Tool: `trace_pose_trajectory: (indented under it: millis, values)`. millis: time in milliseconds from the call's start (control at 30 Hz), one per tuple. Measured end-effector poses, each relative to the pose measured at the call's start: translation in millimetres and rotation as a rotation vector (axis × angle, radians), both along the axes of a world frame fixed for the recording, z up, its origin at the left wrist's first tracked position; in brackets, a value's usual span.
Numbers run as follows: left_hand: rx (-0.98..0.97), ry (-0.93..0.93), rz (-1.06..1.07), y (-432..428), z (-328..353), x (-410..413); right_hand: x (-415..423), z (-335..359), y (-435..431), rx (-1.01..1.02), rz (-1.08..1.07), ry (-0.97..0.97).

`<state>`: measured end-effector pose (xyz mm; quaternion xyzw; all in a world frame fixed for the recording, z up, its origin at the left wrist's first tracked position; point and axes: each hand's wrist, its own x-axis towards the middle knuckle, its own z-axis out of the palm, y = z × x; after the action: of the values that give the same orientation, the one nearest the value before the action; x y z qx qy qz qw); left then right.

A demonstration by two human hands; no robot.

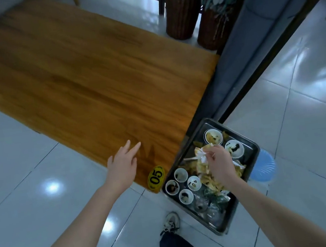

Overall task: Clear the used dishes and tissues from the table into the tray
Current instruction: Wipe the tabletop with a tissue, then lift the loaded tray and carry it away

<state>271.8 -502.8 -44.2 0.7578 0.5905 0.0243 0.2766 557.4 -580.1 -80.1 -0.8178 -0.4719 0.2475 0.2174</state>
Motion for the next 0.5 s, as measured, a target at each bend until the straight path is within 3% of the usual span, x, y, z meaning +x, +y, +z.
trace_pose_trajectory:
  millis: [233, 500]
  values:
    - [0.035, -0.034, 0.063, -47.4, -3.6, 1.9, 43.4, 3.4, -33.8, -0.059, -0.097, -0.078]
    - [0.029, -0.143, 0.162, -108.5, -4.7, 37.5, 70.9, 7.2, -78.9, -0.030, -0.002, -0.117]
